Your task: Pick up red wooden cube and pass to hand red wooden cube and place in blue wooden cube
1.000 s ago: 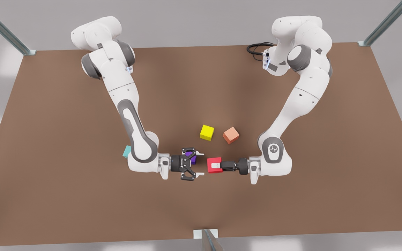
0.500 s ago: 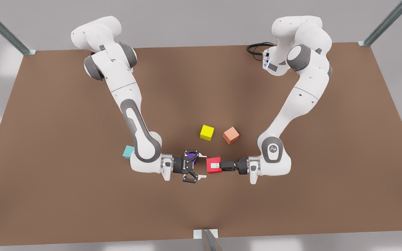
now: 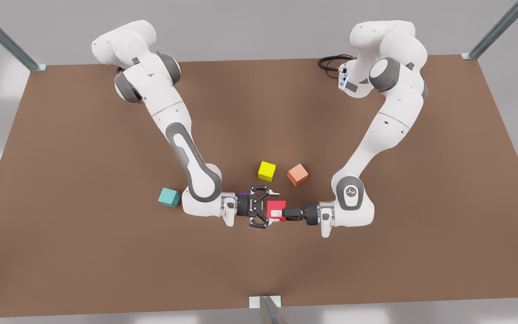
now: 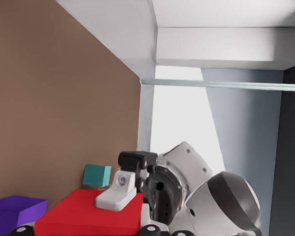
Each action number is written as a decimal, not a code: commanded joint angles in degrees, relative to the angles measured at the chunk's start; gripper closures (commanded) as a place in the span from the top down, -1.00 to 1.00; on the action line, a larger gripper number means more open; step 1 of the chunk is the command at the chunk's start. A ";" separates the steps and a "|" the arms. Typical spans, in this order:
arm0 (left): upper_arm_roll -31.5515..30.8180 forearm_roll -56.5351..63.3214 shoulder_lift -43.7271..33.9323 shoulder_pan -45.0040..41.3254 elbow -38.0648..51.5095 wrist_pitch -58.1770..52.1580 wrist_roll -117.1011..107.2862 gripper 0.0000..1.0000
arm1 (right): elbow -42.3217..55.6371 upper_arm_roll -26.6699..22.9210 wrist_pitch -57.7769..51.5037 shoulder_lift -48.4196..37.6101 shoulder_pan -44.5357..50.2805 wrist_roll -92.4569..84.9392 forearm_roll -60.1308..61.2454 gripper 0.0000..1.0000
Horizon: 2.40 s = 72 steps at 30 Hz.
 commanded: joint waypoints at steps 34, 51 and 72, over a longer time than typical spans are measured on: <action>29.40 67.86 -38.51 -11.09 -1.90 -47.51 -28.98 1.00 | -38.01 -19.64 -12.15 -34.35 -4.18 34.97 -103.71 0.06; 29.40 66.63 -38.86 -8.02 -1.90 -48.21 -28.89 1.00 | -46.80 -19.20 -0.72 -33.21 -0.32 43.59 -89.21 0.07; 29.40 66.37 -38.68 -7.23 -1.90 -48.12 -28.89 1.00 | -48.38 -19.20 4.55 -31.89 0.21 42.97 -89.48 1.00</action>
